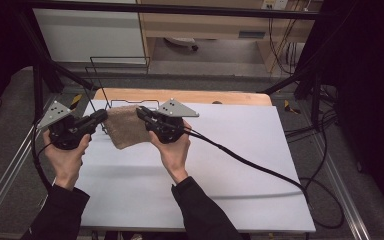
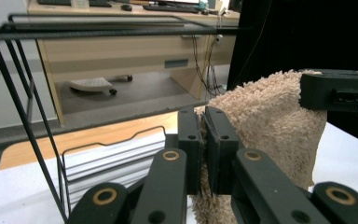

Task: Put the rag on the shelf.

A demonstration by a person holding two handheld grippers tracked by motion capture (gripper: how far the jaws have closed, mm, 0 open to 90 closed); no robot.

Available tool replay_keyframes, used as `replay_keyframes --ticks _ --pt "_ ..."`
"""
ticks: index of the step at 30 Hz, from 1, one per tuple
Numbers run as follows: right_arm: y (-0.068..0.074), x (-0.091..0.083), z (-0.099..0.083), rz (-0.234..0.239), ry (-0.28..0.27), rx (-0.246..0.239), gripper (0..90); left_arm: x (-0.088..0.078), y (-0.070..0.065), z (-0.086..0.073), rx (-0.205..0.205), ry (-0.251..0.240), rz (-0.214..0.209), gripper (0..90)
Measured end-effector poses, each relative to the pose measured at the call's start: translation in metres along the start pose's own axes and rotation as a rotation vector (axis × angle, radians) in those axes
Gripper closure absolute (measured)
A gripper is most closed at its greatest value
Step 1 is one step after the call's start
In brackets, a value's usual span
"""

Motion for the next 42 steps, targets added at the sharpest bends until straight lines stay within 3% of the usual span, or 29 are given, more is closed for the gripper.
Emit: replay_keyframes --ticks 23,42 --pt "0.003 0.011 0.046 -0.031 -0.061 -0.029 83.9 -0.015 0.018 0.042 0.013 -0.074 0.032 85.3" --pt "-0.004 0.018 0.069 -0.054 -0.089 -0.035 84.0 -0.011 0.028 0.068 0.023 -0.094 0.042 85.4"
Point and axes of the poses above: each handheld gripper's, and its own axes: x roughly forward along the jaws, z roughly out of its top, y roughly to its left, the point moved 9 cm from there along x, roughly forward along the jaws, and after that the axes turned 12 degrees about y, right-handed, at the moved point
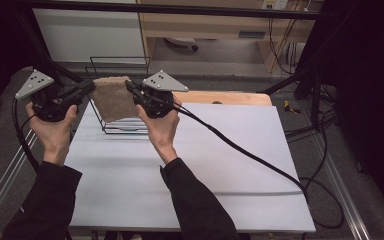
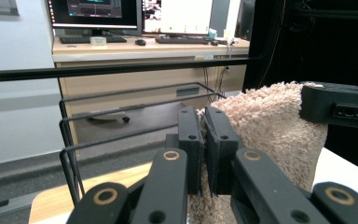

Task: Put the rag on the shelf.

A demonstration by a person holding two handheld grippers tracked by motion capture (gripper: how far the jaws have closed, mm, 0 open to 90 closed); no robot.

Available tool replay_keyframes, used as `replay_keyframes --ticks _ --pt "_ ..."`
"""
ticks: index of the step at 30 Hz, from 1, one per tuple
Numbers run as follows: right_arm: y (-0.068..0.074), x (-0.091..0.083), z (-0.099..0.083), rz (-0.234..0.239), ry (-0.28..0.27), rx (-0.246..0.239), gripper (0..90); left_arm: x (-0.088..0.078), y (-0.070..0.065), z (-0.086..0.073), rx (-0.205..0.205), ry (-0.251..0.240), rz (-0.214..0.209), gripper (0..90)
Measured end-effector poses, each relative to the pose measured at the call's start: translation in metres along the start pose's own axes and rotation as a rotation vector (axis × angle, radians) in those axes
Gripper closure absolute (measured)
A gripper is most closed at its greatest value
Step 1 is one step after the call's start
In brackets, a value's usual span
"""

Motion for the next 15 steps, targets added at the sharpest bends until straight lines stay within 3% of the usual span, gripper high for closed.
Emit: replay_keyframes --ticks 15 --pt "-0.004 0.005 0.031 -0.019 -0.045 -0.019 84.0 -0.003 0.008 0.03 0.018 -0.052 0.002 85.5"
Point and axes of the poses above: each handheld gripper's, and its own axes: x roughly forward along the jaws, z roughly out of its top, y roughly to its left, the point moved 9 cm from there along x, roughly forward along the jaws, and after that the axes turned 12 degrees about y, right-handed, at the moved point
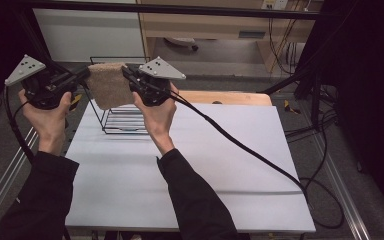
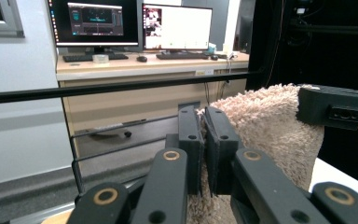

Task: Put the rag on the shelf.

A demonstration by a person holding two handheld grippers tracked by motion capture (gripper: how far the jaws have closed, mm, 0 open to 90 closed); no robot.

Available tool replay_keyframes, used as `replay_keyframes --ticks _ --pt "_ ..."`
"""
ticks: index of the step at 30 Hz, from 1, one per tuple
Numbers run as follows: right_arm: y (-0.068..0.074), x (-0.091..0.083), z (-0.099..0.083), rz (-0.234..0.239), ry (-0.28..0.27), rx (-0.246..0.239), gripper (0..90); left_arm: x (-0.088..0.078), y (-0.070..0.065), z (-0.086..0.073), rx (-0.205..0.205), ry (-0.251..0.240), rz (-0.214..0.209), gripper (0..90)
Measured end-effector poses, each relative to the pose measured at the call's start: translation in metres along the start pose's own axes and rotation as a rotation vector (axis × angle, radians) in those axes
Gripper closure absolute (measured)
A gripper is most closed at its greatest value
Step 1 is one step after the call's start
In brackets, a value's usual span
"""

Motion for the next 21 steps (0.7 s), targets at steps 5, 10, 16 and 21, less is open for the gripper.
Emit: replay_keyframes --ticks 5,10,16,21 --pt "-0.001 0.002 0.007 -0.002 -0.007 -0.003 84.0 0.001 0.003 0.005 0.002 -0.011 -0.003 85.5" --pt "-0.004 0.004 0.013 -0.008 -0.017 0.0 84.0 0.002 0.005 0.014 0.011 -0.017 0.001 85.5" --pt "-0.006 0.005 0.021 -0.012 -0.03 0.0 84.0 0.004 0.006 0.022 0.023 -0.018 0.008 85.5" --pt "-0.008 0.006 0.028 -0.014 -0.039 0.003 84.0 0.005 0.008 0.029 0.028 -0.022 0.009 85.5"
Point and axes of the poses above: each handheld gripper's, and its own axes: x roughly forward along the jaws, z roughly out of its top, y roughly to its left, the point moved 9 cm from there along x, roughly forward along the jaws, and after that the axes turned 12 degrees about y, right-handed, at the moved point
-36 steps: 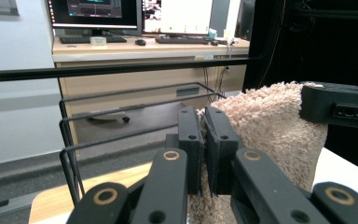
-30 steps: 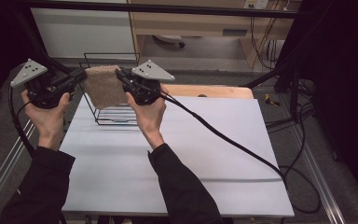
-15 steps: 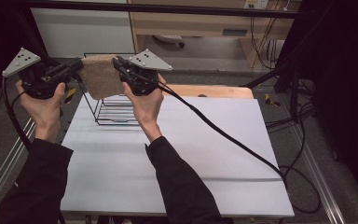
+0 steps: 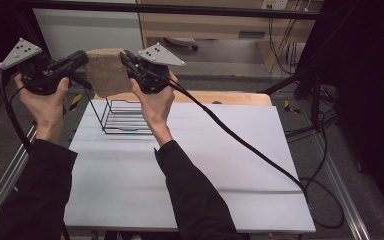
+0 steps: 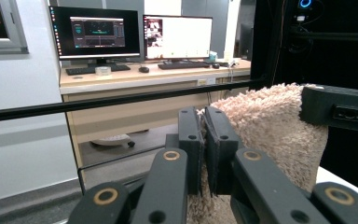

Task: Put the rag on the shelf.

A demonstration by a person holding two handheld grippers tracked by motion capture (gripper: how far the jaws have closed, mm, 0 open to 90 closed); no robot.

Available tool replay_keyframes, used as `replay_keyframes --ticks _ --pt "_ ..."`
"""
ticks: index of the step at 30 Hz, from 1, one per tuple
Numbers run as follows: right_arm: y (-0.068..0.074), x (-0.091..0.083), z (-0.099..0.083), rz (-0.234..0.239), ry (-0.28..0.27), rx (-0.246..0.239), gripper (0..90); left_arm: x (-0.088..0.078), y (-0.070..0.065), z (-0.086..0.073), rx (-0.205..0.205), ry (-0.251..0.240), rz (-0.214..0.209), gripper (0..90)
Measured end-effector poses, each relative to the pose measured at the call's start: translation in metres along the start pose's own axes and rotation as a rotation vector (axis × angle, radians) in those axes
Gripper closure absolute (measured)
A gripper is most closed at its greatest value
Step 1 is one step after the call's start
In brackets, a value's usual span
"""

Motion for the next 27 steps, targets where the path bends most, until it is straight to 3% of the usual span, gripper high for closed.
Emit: replay_keyframes --ticks 8,23,27 --pt "-0.003 0.005 0.003 0.001 -0.005 0.01 84.0 0.002 0.003 0.006 0.005 -0.005 0.004 85.5" --pt "-0.002 0.019 0.02 -0.006 -0.015 -0.017 84.0 0.002 0.018 0.019 -0.002 -0.02 0.031 85.6" --pt "-0.006 0.023 0.022 0.0 -0.016 0.003 84.0 0.009 0.022 0.024 0.007 -0.011 0.041 85.5"
Point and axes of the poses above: each handheld gripper's, and its own axes: x roughly forward along the jaws, z roughly out of its top, y roughly to its left, the point moved 9 cm from there along x, roughly forward along the jaws, and after that the axes turned 12 degrees about y, right-handed, at the moved point
